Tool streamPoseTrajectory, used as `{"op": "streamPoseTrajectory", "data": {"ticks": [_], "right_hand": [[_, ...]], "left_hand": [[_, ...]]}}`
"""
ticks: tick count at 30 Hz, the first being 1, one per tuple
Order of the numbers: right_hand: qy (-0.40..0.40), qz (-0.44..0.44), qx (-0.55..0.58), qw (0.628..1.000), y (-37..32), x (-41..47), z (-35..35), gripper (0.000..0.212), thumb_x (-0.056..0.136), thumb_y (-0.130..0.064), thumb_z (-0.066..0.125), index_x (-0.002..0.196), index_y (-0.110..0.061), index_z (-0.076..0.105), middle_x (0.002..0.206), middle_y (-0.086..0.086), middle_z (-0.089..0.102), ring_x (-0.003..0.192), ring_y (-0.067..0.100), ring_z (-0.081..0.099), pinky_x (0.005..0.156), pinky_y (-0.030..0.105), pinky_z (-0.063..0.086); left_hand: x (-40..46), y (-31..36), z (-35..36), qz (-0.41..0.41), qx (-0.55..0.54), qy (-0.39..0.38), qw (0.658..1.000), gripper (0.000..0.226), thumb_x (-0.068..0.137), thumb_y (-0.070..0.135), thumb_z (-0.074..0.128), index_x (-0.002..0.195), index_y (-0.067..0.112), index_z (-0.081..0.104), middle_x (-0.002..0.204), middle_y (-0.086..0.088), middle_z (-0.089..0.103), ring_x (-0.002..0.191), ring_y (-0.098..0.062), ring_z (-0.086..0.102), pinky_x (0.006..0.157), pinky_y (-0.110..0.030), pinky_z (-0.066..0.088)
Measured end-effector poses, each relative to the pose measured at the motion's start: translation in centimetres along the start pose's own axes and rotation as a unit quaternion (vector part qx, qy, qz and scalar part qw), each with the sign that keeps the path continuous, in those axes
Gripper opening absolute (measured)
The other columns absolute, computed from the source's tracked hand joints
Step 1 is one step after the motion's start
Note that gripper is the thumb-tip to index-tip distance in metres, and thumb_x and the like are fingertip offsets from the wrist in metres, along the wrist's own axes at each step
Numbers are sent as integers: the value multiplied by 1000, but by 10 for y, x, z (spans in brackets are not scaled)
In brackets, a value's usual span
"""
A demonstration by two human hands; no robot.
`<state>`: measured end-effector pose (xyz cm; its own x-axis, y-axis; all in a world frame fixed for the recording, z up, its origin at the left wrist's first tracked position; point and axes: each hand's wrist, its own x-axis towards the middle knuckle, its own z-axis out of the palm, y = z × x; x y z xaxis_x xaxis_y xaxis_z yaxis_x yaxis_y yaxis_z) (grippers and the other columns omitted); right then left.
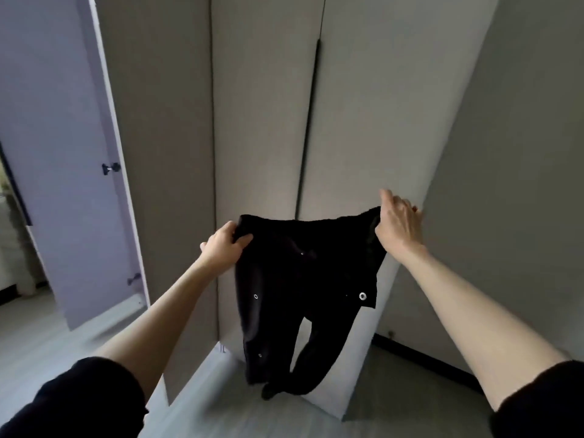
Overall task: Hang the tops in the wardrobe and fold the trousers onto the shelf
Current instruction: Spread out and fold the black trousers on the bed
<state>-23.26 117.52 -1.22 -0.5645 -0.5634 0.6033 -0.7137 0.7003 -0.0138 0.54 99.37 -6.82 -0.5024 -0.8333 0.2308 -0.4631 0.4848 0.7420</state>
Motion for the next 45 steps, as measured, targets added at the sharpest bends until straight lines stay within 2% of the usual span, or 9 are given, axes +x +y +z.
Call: {"op": "streamPoseTrajectory", "data": {"ticks": [4, 9, 13, 18, 23, 29, 39, 42, 45], "right_hand": [[-41, 77, 89, 992, 21, 13, -23, 34, 77, 1, 47, 103, -12, 66, 101, 12, 62, 107, 34, 51, 85, 37, 27], [-57, 189, 262, 945, 21, 19, -41, 8, 78, -19, 54, 70, -18, 54, 75, -4, 57, 94, 30, 58, 100, 44, 35], [-8, 180, 325, 928, -6, 18, -45, 14, 82, -30, 64, 94, -25, 64, 92, -2, 66, 98, 28, 59, 99, 43, 38], [1, 142, 390, 910, -63, 10, -33, 10, 84, -25, 59, 93, -22, 62, 92, -1, 64, 97, 29, 57, 96, 43, 35], [-37, 134, 405, 904, -121, -14, -3, 22, 88, -21, 52, 105, -27, 65, 105, 2, 67, 102, 29, 57, 94, 41, 31], [-130, 154, 405, 892, -187, -52, 31, 35, 90, -13, 49, 118, -26, 66, 121, 13, 62, 114, 35, 51, 100, 43, 28], [-184, -93, 502, 840, -372, -77, -36, 30, 88, -28, 57, 116, -29, 67, 123, 0, 65, 119, 26, 54, 105, 39, 25], [-190, -244, 513, 801, -460, -123, -87, 28, 87, -27, 58, 112, -30, 69, 118, 3, 67, 116, 28, 55, 104, 40, 26], [-202, -373, 503, 753, -536, -198, -136, 29, 87, -26, 56, 113, -31, 68, 118, 4, 67, 114, 29, 55, 105, 41, 24]], "left_hand": [[4, 23, 8, 8, -176, 7, 984, 19, 95, 25, 52, 103, 8, 51, 101, -9, 62, 98, -27, 58, 91, -40, 46], [11, 32, -22, 56, -172, -29, 983, 16, 92, 19, 59, 94, 5, 53, 89, -14, 62, 80, -22, 55, 76, -38, 46], [0, 22, -48, 60, -177, 1, 982, 30, 87, 17, 67, 67, 16, 44, 61, 4, 44, 50, -2, 42, 48, -10, 32], [-28, -1, -94, 75, -72, 59, 993, 42, 88, 32, 62, 88, -6, 46, 71, -10, 49, 65, -20, 44, 62, -31, 36], [-79, -18, -125, 99, 27, 45, 994, 20, 90, 35, 58, 90, 19, 46, 76, 7, 56, 61, -4, 53, 46, -8, 37], [-137, -61, -131, 12, 48, 5, 999, 18, 92, 36, 56, 85, 27, 42, 79, 7, 57, 63, -4, 56, 46, -9, 39], [-249, -137, -228, -125, 31, 202, 971, 24, 93, 30, 53, 109, 12, 53, 97, -2, 63, 81, -12, 63, 70, -25, 51], [-325, -169, -274, -186, 33, 299, 935, 15, 94, 28, 52, 105, 18, 51, 94, 2, 61, 74, -5, 59, 60, -15, 45], [-406, -195, -306, -274, 93, 375, 880, 21, 93, 29, 53, 103, 11, 48, 94, -6, 62, 81, -21, 59, 69, -29, 45]]}}
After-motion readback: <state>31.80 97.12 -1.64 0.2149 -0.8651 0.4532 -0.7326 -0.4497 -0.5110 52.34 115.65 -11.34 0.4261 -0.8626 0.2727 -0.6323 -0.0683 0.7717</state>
